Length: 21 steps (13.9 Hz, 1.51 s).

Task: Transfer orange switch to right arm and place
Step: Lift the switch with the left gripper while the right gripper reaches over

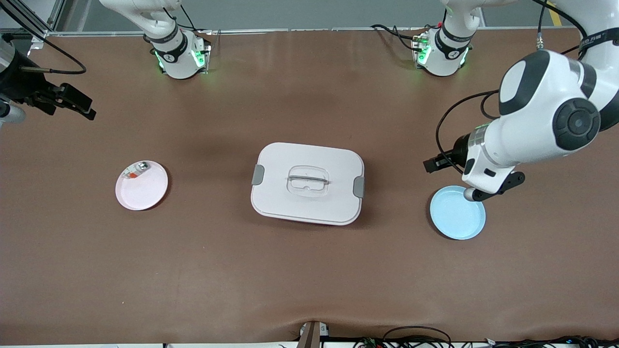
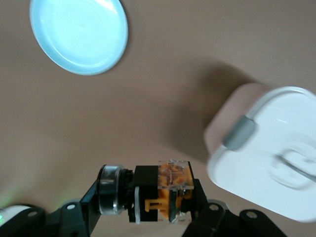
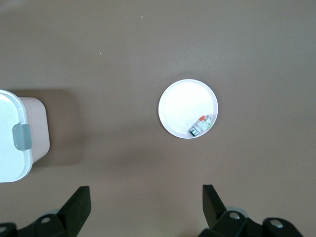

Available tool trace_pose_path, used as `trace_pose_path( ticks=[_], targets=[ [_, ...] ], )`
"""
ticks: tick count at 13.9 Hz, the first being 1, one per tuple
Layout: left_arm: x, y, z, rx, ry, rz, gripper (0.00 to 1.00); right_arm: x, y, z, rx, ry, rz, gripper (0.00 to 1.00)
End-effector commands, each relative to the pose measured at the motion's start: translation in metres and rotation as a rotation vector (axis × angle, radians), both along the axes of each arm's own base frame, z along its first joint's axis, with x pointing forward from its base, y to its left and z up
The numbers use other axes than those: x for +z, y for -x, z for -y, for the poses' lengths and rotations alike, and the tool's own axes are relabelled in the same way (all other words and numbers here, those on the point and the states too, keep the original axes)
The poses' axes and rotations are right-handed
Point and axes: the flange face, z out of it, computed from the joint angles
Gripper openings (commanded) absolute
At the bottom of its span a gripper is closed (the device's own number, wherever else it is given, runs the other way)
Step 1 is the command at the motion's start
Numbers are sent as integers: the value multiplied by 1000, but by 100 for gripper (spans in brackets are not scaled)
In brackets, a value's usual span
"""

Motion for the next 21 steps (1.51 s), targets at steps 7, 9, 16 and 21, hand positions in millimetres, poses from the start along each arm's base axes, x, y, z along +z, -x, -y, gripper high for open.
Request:
trace_pose_path(
  ticks=[7,9,16,21],
  targets=[
    [118,61,99,265,307,-125,35,-29,-19,-13,29,-14,-128,100],
    [131,66,115,315,379,-160,35,-33,-15,-23,48,-12,-159,100],
    [149,87,191,605,469,-207,35,-35,-13,-99,105,-288,-100,100],
    [115,93,243,690,458,-262,35,-38,-2,-152,76,-498,10,100]
  ],
)
